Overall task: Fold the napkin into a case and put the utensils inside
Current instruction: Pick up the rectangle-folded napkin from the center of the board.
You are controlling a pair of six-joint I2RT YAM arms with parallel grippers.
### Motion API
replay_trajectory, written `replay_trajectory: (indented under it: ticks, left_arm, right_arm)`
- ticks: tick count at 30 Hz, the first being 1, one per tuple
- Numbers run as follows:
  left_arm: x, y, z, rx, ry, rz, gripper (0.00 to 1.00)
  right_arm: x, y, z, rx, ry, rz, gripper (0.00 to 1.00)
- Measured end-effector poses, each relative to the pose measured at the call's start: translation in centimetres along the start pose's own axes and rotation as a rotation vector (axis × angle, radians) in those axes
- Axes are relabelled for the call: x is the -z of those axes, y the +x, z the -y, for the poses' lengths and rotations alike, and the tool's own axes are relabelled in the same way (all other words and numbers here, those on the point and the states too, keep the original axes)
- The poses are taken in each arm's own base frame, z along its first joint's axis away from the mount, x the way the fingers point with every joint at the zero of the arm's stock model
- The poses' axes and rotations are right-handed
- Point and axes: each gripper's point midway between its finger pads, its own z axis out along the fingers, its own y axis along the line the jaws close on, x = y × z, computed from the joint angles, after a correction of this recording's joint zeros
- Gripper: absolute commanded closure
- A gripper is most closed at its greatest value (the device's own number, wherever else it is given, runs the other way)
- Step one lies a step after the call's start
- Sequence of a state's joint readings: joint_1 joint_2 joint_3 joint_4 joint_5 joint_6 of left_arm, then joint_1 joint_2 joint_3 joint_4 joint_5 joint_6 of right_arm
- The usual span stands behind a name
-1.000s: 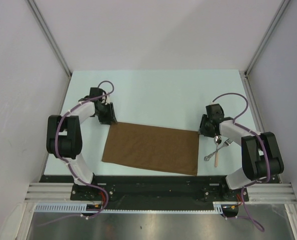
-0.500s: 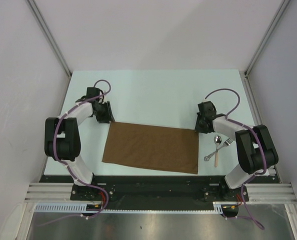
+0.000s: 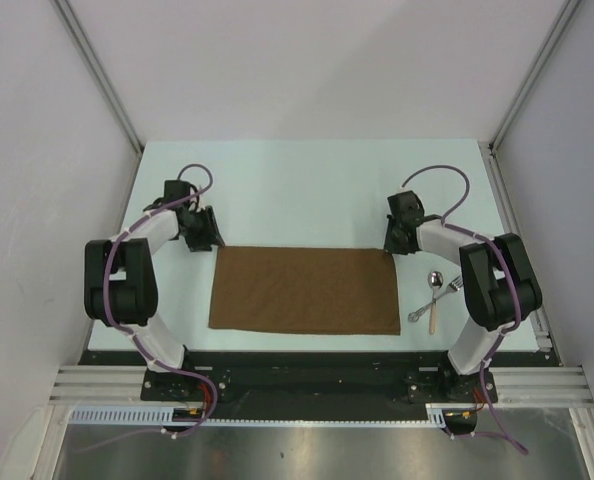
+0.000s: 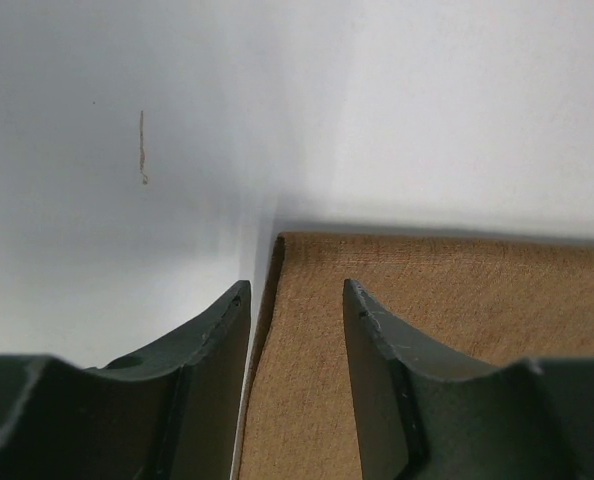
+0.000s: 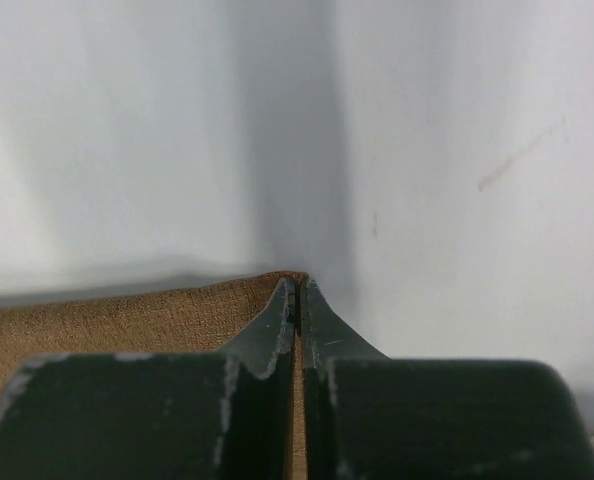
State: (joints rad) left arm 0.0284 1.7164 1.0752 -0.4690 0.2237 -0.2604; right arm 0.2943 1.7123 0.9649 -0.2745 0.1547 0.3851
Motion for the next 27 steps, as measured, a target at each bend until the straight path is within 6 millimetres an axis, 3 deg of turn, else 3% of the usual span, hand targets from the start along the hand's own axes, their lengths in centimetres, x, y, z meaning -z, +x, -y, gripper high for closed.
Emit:
replay_trajectory:
  ticks: [4,12,15,19,26,27]
  left_arm:
    - [-0.3,0.4,0.2,-0.005,0.020,-0.019,0.60]
    - [-1.2,1.2,-0.2,0.005,0.009,-0.055,0.59]
    - [-1.8,1.4,-0.2,0.015,0.016,-0.077,0.84]
    - [-2.8,0.5,0.3,0.036,0.040,-0.081,1.00]
    - [-3.7,-1.6,0.7,0.055,0.041,-0.075,0.99]
    - [-3.8,-2.1,0.6,0.055,0.034,-0.071,0.91]
  right_arm:
    - [-0.5,-0.8,-0.4,0.011,-0.001,0.007,1.00]
    - [-0.5,-0.8,-0.3,0.007,-0.013,0.000,1.00]
    - [-0.6,-0.9,-0.3,-0.001,-0.026,-0.006,1.00]
    - [-0.8,-1.1,-0.4,-0.007,-0.034,-0.003,1.00]
    - [-1.8,-2.8,-0.8,-0.022,-0.041,0.014,1.00]
    - [-2.1,-3.3,-1.0,-0.025,-0.043,0.018,1.00]
